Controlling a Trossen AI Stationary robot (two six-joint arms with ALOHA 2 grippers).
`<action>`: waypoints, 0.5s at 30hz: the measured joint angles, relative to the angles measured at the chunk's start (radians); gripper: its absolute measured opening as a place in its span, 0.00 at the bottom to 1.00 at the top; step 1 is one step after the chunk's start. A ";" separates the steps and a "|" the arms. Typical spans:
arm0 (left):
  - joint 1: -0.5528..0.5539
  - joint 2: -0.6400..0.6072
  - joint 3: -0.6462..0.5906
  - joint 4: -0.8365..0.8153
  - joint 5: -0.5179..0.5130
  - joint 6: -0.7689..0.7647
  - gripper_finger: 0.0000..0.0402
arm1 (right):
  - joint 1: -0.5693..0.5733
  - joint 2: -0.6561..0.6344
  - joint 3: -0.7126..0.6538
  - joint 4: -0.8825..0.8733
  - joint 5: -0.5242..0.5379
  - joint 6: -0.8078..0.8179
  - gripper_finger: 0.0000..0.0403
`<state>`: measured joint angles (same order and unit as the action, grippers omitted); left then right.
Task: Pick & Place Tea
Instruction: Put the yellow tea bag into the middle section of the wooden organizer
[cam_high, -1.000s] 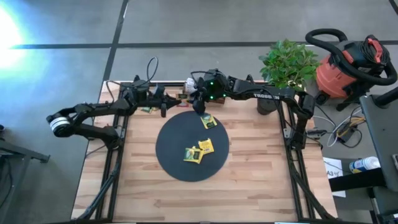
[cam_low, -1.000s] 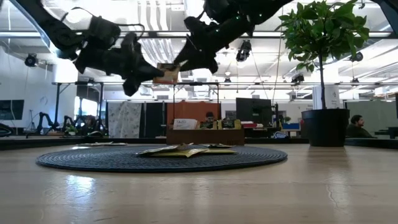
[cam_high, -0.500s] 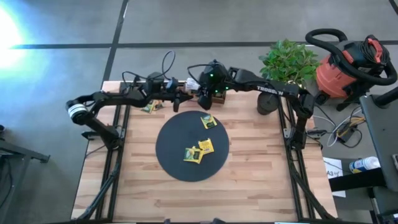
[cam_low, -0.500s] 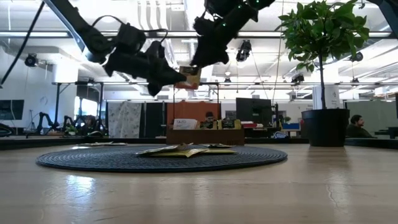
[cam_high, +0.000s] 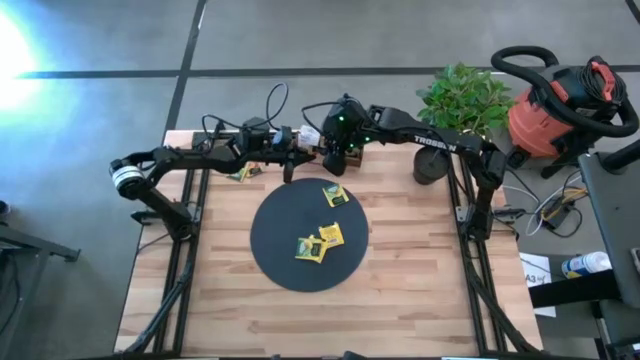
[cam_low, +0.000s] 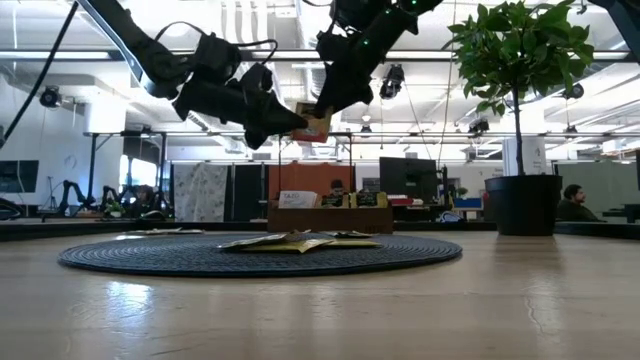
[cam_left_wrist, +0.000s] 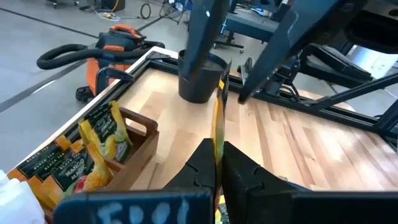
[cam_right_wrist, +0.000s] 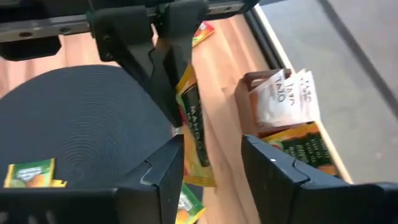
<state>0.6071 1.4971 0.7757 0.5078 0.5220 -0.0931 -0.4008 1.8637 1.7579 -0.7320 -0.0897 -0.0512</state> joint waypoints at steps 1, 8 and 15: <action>0.000 0.000 0.000 0.000 0.000 0.000 0.02 | -0.001 0.000 -0.001 -0.002 -0.012 0.003 0.37; -0.008 -0.001 0.011 -0.001 0.001 -0.005 0.02 | -0.006 0.000 -0.004 0.005 -0.061 -0.011 0.21; -0.010 -0.002 0.018 -0.001 -0.023 -0.013 0.04 | -0.006 0.000 -0.004 0.006 -0.060 -0.024 0.03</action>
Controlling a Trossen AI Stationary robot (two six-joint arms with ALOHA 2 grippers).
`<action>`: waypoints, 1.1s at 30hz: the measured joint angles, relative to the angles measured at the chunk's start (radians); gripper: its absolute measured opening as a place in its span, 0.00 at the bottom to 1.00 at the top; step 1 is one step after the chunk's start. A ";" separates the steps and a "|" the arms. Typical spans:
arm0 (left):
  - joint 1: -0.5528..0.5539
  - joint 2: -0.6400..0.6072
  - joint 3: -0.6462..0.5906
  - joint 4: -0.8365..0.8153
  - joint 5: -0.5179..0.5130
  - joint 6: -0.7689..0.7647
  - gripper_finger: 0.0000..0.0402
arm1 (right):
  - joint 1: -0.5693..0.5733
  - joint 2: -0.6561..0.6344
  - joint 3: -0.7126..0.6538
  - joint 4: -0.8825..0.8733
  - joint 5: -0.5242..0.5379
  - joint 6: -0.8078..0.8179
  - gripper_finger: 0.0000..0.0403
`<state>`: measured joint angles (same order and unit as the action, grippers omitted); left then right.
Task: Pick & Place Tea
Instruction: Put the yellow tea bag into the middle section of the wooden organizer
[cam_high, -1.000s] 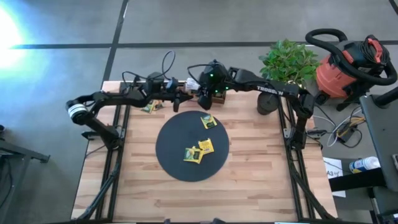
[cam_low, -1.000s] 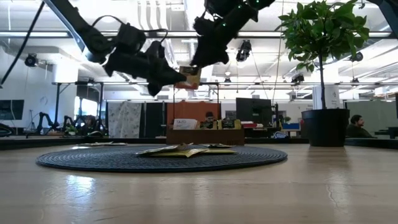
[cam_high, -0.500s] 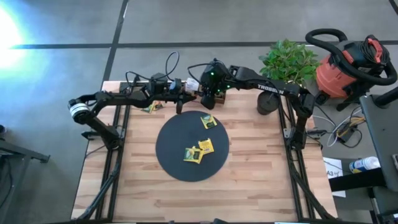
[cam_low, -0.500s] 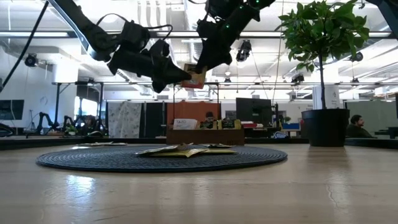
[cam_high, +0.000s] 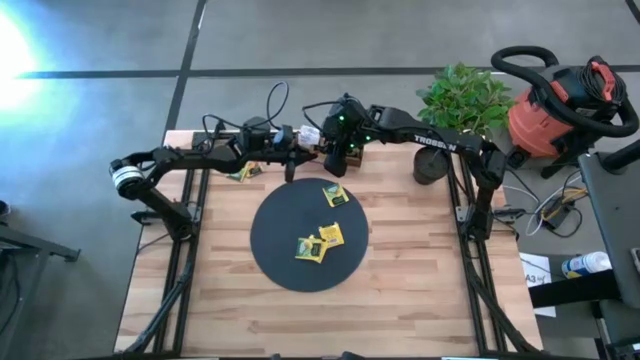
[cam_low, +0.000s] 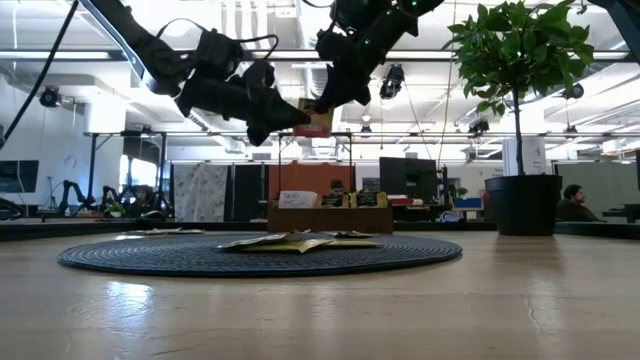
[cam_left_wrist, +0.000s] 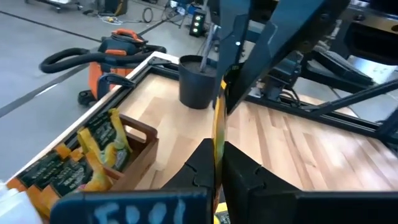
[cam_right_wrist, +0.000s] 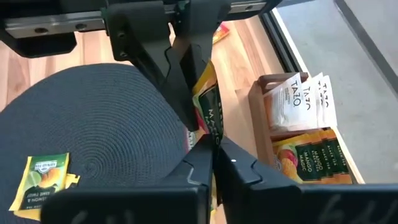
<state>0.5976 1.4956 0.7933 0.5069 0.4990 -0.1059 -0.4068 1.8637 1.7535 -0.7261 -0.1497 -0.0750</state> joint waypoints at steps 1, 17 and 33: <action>-0.001 0.000 0.000 0.000 -0.014 0.000 0.04 | 0.000 0.000 0.000 0.000 0.004 0.000 0.03; -0.008 -0.018 -0.013 -0.150 -0.118 -0.061 0.33 | -0.003 0.001 -0.002 0.010 0.229 0.055 0.02; -0.006 -0.275 -0.132 -0.358 -0.124 -0.036 0.35 | -0.081 0.165 -0.006 0.083 0.177 -0.052 0.02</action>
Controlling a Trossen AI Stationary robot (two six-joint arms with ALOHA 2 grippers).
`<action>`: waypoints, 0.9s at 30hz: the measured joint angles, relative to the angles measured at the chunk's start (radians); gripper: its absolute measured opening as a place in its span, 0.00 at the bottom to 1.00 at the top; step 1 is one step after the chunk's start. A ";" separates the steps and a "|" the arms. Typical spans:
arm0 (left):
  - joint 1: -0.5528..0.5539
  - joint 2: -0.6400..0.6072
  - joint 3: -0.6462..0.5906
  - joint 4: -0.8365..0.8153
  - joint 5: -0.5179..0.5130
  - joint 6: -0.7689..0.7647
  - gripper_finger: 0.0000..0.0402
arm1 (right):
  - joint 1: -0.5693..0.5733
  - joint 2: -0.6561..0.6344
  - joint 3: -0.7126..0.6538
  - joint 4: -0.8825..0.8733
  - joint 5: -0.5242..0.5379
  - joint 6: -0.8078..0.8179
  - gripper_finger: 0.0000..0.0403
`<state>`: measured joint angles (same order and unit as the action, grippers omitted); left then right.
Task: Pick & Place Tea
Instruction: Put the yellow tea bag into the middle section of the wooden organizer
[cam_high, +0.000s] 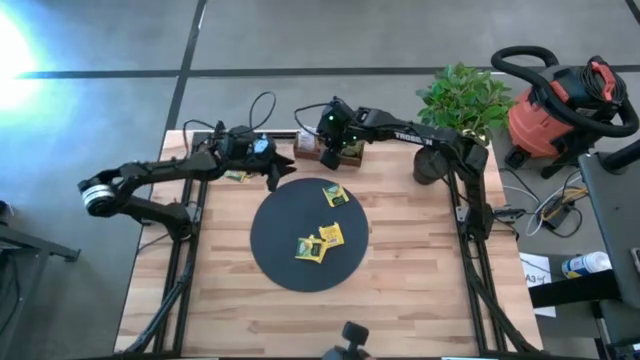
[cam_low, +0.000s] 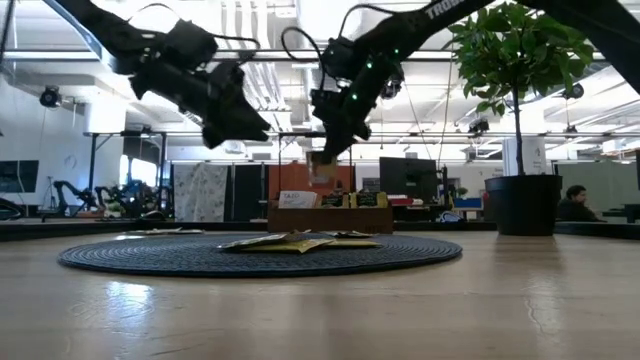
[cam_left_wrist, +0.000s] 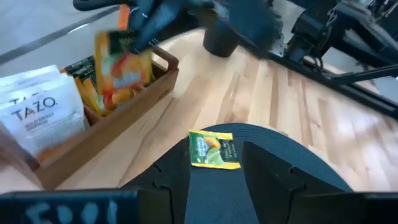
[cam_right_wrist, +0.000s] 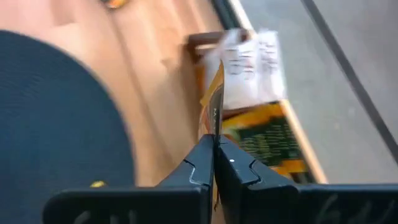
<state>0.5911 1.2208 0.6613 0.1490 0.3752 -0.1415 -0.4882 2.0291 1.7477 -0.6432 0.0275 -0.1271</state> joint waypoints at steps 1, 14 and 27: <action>0.000 -0.020 -0.014 0.000 0.000 -0.011 0.35 | -0.011 0.001 0.000 -0.001 0.002 -0.002 0.02; 0.003 -0.168 -0.149 -0.001 -0.022 -0.126 0.35 | -0.133 0.021 -0.005 0.056 -0.193 -0.107 0.02; 0.003 -0.176 -0.176 -0.002 -0.026 -0.173 0.35 | -0.135 0.094 -0.006 0.053 -0.211 -0.165 0.02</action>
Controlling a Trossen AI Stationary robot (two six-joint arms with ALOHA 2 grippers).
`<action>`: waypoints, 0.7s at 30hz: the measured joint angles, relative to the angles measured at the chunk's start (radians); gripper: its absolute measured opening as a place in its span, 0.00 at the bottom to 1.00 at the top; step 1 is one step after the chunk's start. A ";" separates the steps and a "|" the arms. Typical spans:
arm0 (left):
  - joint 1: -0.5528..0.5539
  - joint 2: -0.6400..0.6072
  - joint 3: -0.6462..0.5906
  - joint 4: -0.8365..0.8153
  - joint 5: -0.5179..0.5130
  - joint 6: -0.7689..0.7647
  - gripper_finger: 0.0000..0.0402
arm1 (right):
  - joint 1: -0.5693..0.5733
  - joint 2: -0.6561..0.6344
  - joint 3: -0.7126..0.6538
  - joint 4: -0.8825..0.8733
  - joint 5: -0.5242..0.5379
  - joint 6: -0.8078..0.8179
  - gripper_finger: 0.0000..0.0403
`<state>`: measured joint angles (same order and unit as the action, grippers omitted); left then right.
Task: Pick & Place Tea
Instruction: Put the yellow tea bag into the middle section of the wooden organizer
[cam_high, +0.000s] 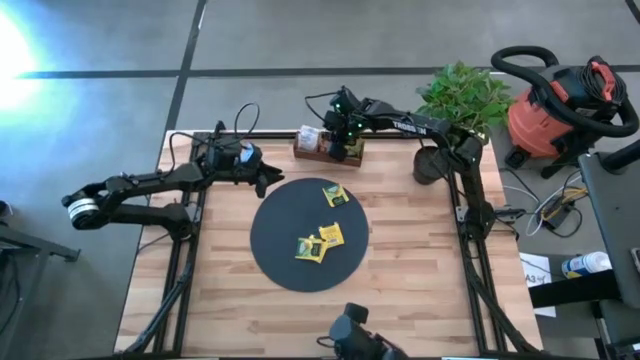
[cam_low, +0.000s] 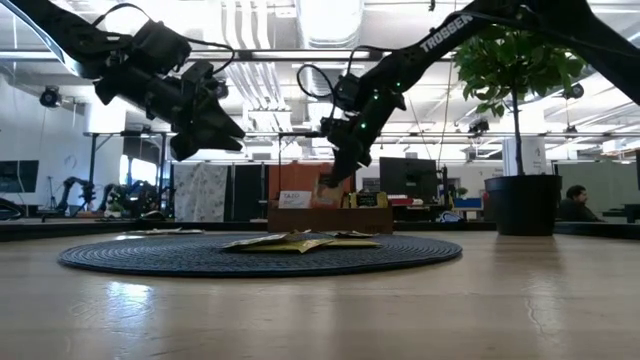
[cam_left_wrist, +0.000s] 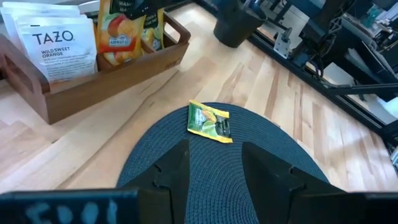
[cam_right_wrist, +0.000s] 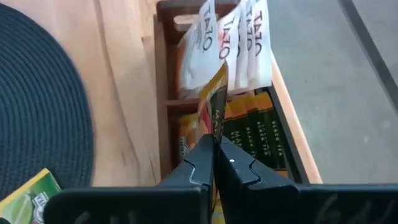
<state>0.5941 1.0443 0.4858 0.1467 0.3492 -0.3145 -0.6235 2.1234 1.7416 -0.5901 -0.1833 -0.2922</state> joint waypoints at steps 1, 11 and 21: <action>0.000 0.000 0.000 0.000 0.000 0.000 0.35 | 0.000 0.004 0.000 -0.001 0.000 0.000 0.02; 0.001 0.000 0.000 -0.008 -0.003 0.003 0.35 | 0.004 0.018 0.000 -0.136 0.000 -0.055 0.02; 0.001 0.000 0.000 -0.007 -0.039 0.004 0.35 | 0.004 0.008 0.001 -0.111 0.011 -0.061 0.02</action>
<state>0.5953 1.0447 0.4858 0.1394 0.3099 -0.3104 -0.6193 2.1319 1.7428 -0.7012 -0.1727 -0.3529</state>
